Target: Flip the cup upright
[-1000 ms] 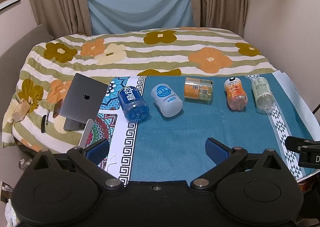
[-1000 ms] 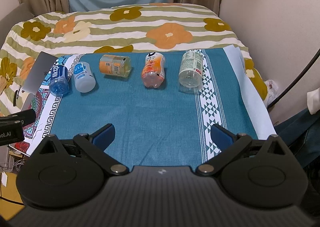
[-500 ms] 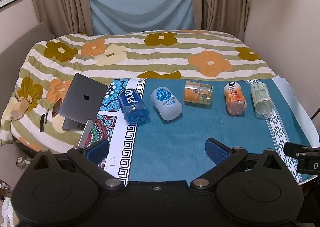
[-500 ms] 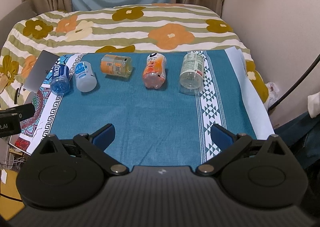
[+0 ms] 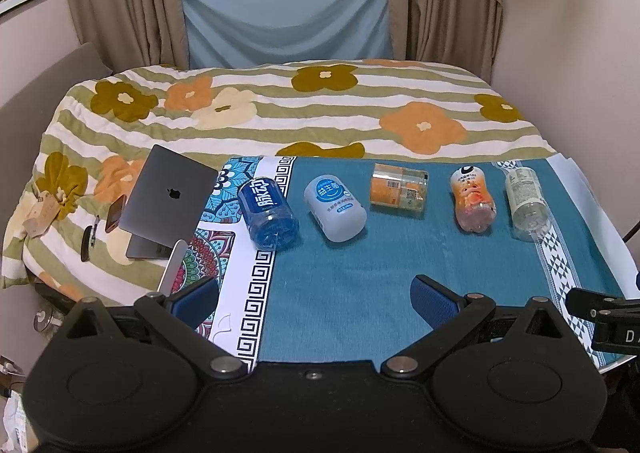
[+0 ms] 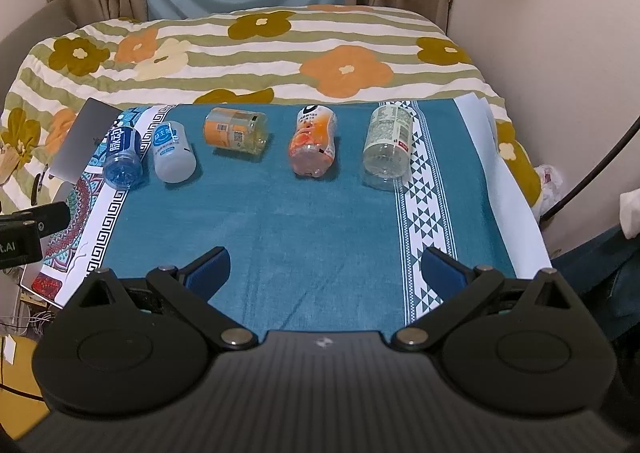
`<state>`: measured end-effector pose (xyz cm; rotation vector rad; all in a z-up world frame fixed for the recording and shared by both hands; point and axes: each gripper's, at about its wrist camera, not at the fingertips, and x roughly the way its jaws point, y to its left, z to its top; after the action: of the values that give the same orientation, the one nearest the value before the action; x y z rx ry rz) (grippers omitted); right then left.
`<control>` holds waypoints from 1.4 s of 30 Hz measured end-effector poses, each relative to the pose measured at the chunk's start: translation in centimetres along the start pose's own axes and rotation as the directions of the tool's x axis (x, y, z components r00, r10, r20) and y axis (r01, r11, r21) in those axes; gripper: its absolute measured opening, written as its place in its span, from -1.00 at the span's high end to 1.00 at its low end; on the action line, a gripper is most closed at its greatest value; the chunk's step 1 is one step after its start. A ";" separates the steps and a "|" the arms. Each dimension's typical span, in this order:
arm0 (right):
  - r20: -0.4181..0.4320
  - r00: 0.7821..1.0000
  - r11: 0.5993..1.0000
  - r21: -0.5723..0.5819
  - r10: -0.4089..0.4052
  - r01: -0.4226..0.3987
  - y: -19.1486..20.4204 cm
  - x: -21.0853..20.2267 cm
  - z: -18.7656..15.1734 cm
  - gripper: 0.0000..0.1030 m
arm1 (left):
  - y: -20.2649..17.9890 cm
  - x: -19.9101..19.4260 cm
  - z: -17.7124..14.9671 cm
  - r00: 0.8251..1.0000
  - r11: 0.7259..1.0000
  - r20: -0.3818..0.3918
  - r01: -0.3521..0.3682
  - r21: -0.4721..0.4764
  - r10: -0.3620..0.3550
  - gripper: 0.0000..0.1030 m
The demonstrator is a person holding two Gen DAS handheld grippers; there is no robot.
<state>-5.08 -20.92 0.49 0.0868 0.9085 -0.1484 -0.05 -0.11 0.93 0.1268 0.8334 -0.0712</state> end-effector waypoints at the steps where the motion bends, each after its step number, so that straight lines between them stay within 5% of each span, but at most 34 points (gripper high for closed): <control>1: -0.001 1.000 1.000 -0.001 0.001 -0.001 0.0 0.1 0.1 -1.00 | 0.0 0.0 0.0 1.000 1.000 0.000 0.000 0.000 0.000 -1.00; 33: -0.006 1.000 1.000 -0.005 -0.003 0.003 0.1 0.6 0.4 -1.00 | 0.5 0.8 0.2 1.000 1.000 -0.019 -0.004 0.003 0.004 -0.99; 42: -0.028 0.999 1.000 -0.017 0.017 -0.017 0.5 2.4 0.6 -1.00 | 2.2 3.5 2.6 0.999 0.999 -0.048 0.003 -0.046 -0.005 -0.99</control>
<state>-3.05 -20.70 -1.05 0.0810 0.9366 -0.1239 4.46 1.70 0.30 0.0842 0.8832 -0.0532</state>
